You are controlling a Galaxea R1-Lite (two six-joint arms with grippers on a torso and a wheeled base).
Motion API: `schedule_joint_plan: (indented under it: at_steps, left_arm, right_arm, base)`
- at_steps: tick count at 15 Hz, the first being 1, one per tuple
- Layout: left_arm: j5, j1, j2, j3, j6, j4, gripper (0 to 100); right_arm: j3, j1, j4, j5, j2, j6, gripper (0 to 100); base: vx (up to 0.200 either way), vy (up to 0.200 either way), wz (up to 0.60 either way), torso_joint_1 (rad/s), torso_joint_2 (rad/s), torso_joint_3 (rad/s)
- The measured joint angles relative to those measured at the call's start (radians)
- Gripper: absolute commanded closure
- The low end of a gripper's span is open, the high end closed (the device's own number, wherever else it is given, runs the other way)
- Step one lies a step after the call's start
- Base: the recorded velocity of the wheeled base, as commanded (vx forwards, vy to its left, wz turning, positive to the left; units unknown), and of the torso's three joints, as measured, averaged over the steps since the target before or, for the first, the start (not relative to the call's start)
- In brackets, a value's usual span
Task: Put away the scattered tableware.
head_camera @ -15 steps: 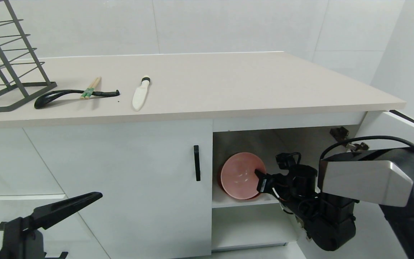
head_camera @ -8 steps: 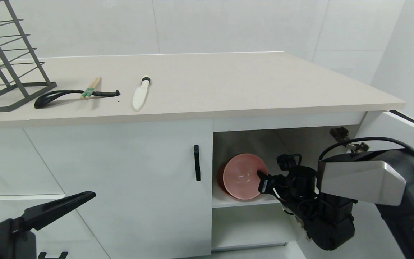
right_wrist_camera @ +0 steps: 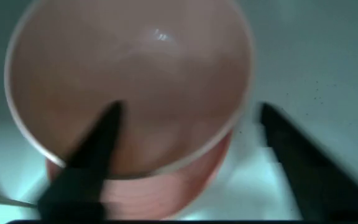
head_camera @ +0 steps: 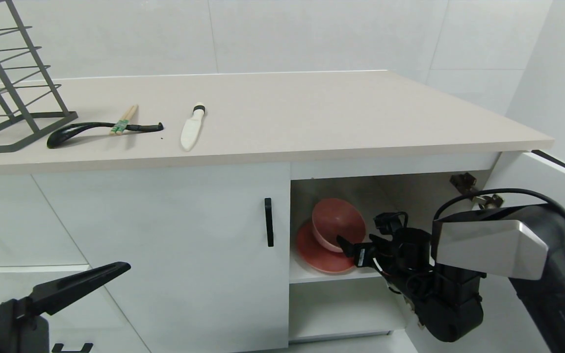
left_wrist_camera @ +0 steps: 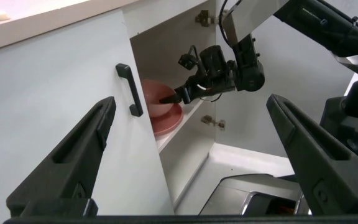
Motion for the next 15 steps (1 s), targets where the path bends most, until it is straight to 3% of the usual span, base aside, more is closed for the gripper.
schedule_joint_plan:
  at_steps: [9,15]
  left_arm:
    - [0.000,0.000,-0.002,0.001,0.000,0.000,0]
    - [0.000,0.000,-0.001,0.000,-0.003,0.000,0]
  right_arm:
    - [0.066,0.042,0.001,-0.043,-0.148,-0.041,0]
    - [0.331,0.114,0.001,-0.045,-0.339,-0.051,0]
  base:
    - [0.000,0.000,0.00,0.000,0.00,0.000]
    - [0.000,0.000,0.00,0.000,0.00,0.000]
